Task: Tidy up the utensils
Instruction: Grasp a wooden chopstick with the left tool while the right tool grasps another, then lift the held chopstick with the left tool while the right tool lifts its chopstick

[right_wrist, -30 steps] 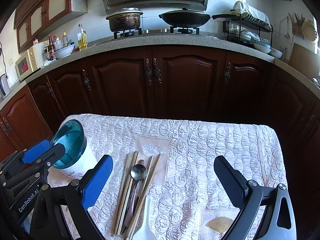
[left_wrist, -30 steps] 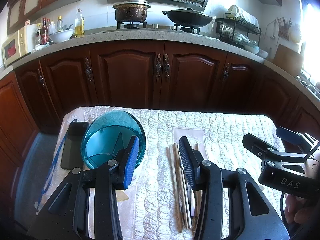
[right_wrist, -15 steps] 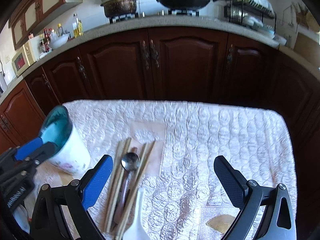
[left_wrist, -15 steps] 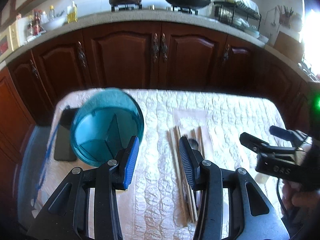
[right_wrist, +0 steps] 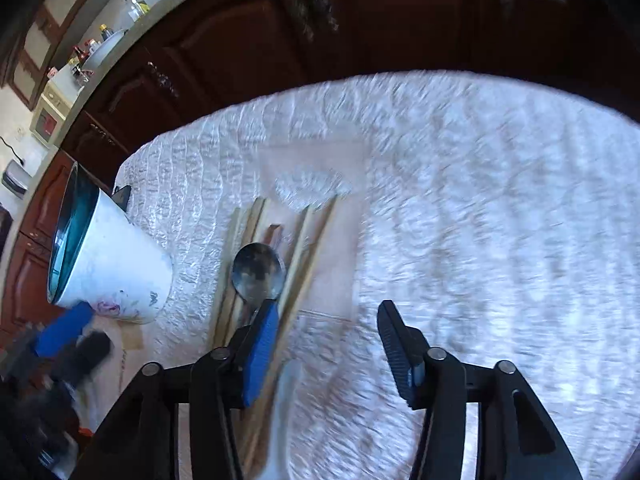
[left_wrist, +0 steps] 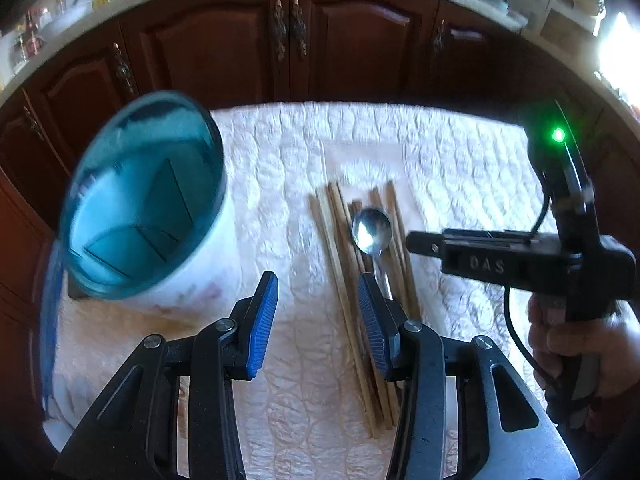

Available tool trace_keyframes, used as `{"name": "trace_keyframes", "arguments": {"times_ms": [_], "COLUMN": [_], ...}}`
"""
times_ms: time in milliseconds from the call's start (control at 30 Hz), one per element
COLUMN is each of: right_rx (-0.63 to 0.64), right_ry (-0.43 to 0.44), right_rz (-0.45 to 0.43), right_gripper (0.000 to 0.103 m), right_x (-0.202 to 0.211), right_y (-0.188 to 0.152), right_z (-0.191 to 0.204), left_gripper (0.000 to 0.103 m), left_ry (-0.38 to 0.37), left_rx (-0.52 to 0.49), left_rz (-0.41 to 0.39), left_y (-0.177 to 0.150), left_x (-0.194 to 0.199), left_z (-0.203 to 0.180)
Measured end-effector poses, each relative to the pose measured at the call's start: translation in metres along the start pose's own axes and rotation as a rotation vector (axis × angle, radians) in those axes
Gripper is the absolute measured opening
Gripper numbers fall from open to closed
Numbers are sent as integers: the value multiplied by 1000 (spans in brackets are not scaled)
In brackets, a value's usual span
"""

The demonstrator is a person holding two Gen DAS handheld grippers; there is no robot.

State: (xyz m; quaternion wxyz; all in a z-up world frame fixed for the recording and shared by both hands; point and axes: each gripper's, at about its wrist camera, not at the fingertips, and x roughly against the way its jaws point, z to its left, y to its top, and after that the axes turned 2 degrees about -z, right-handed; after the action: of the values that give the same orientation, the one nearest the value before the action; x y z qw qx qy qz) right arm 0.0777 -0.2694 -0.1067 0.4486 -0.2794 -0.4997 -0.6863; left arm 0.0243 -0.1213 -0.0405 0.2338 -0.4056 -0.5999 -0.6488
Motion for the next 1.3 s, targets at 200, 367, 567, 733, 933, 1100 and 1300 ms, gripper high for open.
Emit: {"name": "trace_keyframes", "arguments": {"times_ms": [200,367,567,733,933,1100,1300], "right_rx": [-29,-10,-34,-67,-71,-33,-89], "right_ry": [49,-23,-25,7,81,125,60], "right_rz": [31,11,21,30,41,73,32], "right_gripper": [11,7,7,8,2,0,2], "right_x": [-16,1,7,2,7,19,22], "right_y": [-3,-9,-8,-6,-11,-26,-30], "right_z": [-7,-22,-36,-40,-38,-25,-28], "left_gripper": [40,30,29,13,4,4,4], "left_ry": [-26,-42,-68,-88,-148,-160,-173], "left_rx": [29,67,106,132,155,112,93], "left_rz": [56,111,142,147,175,202,215], "left_y": [-5,-10,-20,-18,-31,-54,-72], "left_x": [-25,-53,-68,-72,-61,-44,-28], "left_z": [0,1,5,13,31,32,33]}}
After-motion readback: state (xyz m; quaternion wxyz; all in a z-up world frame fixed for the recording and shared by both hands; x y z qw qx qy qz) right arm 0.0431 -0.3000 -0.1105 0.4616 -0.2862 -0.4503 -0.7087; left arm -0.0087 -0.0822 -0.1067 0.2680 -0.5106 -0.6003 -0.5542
